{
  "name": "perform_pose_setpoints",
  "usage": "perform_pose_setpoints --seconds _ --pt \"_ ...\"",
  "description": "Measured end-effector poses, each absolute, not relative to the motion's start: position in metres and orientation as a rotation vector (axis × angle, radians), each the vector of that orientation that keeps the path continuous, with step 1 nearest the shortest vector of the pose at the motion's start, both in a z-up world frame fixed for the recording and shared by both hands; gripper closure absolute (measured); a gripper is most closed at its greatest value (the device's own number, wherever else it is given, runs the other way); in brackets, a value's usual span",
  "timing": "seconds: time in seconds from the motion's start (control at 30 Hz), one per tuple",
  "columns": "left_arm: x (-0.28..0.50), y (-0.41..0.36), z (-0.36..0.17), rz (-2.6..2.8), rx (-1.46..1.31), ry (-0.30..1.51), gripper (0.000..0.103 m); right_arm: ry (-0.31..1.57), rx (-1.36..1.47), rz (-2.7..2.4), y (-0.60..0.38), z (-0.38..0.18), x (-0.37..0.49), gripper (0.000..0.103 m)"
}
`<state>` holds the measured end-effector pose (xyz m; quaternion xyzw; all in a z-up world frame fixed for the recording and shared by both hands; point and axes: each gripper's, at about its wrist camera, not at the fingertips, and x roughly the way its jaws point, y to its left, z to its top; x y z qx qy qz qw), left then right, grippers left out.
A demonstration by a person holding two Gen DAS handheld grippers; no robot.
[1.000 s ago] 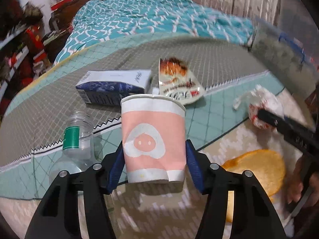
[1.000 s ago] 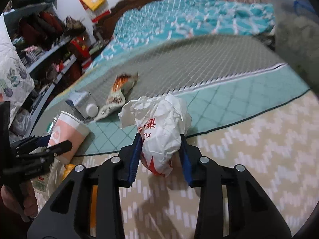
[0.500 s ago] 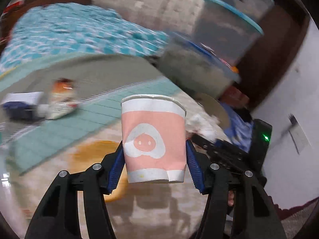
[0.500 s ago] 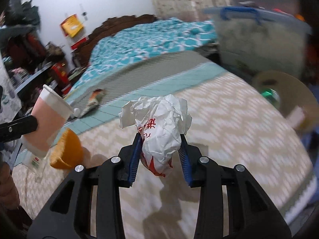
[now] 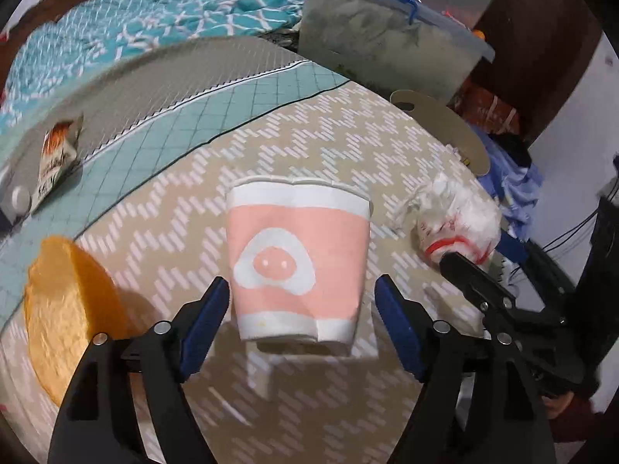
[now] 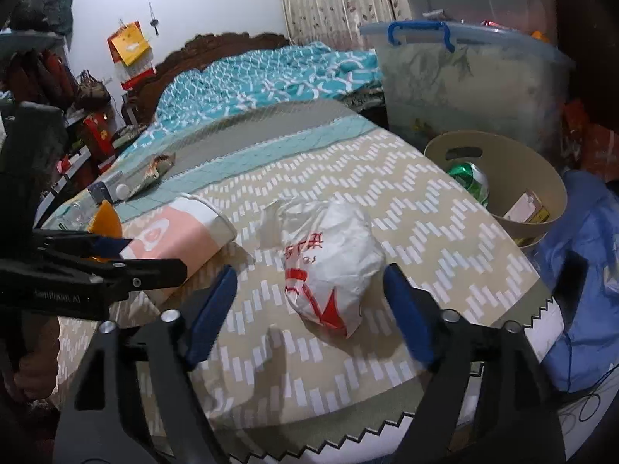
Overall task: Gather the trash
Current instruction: 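Carry cup and bag to the beige bucket and open both tools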
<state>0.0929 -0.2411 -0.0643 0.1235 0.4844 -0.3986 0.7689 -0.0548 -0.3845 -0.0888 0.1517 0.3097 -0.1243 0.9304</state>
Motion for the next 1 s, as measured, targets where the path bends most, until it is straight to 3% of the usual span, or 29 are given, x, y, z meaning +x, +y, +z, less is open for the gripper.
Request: perform_pose_setpoints --seconds 0.07,0.33,0.37,0.4,0.43,0.47,0.5,0.73,1.0 --pt "0.097 -0.235 -0.060 -0.850 0.255 1.034 0.019 0.623 0.305 -0.245 -0.383 -0.088 -0.056 0.019" --pt "0.091 -0.236 -0.064 -0.831 0.272 1.064 0.019 0.633 0.339 -0.254 -0.394 -0.098 -0.051 0.018" --pt "0.090 -0.239 -0.067 -0.834 0.283 1.067 0.021 0.632 0.339 -0.258 -0.395 -0.099 -0.051 0.018" --pt "0.089 -0.242 -0.069 -0.839 0.294 1.065 0.032 0.635 0.338 -0.257 -0.397 -0.100 -0.051 0.021" --pt "0.089 -0.245 -0.071 -0.849 0.303 1.073 0.043 0.645 0.335 -0.250 -0.396 -0.101 -0.050 0.028" --pt "0.090 -0.249 -0.073 -0.857 0.312 1.080 0.044 0.671 0.327 -0.243 -0.397 -0.103 -0.046 0.058" --pt "0.089 -0.254 -0.072 -0.863 0.316 1.069 0.047 0.663 0.329 -0.243 -0.398 -0.103 -0.047 0.064" --pt "0.091 -0.302 -0.063 -0.963 0.323 1.079 0.048 0.600 0.417 -0.317 -0.436 -0.104 -0.061 0.065" --pt "0.090 -0.413 -0.056 -1.104 0.391 1.073 0.048 0.544 0.525 -0.445 -0.518 -0.101 -0.078 0.065"
